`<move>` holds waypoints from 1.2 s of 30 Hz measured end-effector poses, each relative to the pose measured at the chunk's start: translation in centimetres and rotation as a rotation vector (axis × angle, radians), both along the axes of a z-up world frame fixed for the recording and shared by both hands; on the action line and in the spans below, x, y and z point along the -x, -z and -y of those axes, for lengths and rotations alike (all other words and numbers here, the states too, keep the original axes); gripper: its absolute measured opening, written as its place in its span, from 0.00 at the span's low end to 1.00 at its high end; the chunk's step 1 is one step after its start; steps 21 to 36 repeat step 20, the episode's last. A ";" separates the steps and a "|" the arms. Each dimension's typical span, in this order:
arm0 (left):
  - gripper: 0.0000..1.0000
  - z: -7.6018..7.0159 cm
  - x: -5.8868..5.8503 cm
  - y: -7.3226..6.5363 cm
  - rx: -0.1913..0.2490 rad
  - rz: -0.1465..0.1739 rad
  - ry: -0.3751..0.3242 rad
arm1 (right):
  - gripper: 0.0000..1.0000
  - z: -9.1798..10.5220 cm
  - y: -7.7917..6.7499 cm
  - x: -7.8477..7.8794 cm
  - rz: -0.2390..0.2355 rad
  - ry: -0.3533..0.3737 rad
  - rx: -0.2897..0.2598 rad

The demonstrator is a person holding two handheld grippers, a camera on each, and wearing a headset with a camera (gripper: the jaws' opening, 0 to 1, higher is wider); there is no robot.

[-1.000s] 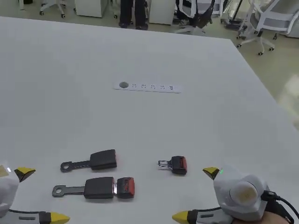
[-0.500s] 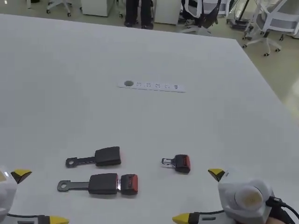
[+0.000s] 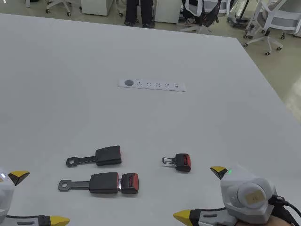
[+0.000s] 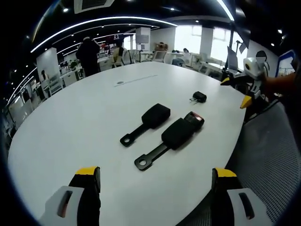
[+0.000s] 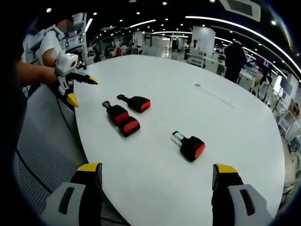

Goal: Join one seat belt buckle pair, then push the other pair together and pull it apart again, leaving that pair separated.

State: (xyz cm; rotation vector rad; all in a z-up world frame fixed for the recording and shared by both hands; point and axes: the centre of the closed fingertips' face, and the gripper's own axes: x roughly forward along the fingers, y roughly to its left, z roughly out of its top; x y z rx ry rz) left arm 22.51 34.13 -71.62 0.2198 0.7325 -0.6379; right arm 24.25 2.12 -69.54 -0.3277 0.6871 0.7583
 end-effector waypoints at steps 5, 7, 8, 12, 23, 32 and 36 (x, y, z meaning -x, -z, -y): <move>1.00 0.3 0.3 -0.6 0.013 0.006 -0.007 | 0.99 0.0 0.1 0.4 -0.004 -0.001 -0.003; 1.00 0.2 0.3 -0.6 0.013 0.008 -0.008 | 0.99 0.0 0.2 0.5 -0.003 -0.002 -0.006; 1.00 0.2 0.3 -0.5 0.013 0.007 -0.009 | 0.99 -0.1 0.2 0.5 -0.004 -0.001 -0.010; 1.00 -0.2 0.7 -0.4 0.005 0.002 -0.004 | 0.99 -0.3 -0.2 0.7 0.001 -0.004 -0.012; 1.00 -0.2 0.6 -1.1 0.034 0.006 -0.027 | 0.99 0.0 -0.4 1.0 0.003 0.007 -0.016; 1.00 -0.2 0.6 -1.1 0.034 0.006 -0.027 | 0.99 0.0 -0.4 1.0 0.003 0.007 -0.016; 1.00 -0.2 0.6 -1.1 0.034 0.006 -0.027 | 0.99 0.0 -0.4 1.0 0.003 0.007 -0.016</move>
